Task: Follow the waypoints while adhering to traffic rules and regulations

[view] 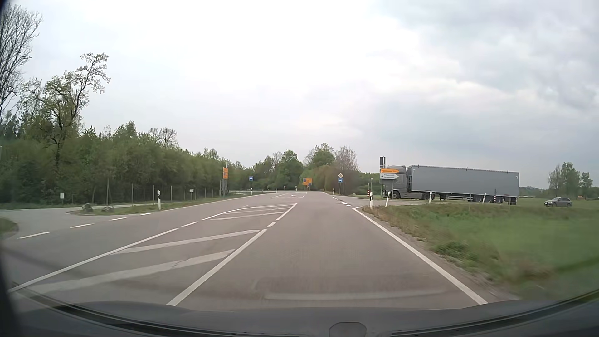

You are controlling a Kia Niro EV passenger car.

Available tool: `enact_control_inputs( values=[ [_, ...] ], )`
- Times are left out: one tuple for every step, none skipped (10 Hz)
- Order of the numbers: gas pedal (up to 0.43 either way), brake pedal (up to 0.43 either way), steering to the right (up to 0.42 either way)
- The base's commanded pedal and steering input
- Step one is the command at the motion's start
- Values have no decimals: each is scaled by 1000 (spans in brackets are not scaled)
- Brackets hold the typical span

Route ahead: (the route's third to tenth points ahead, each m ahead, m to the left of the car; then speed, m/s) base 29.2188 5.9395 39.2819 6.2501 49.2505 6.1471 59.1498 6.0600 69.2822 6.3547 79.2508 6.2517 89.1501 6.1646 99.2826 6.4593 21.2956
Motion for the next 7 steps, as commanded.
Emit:
enact_control_inputs(
  values=[
    [0,49,3],
    [0,67,3],
    [0,79,2],
    [0,91,2],
    [0,98,2],
    [0,104,1],
    [0,104,2]
  ],
)
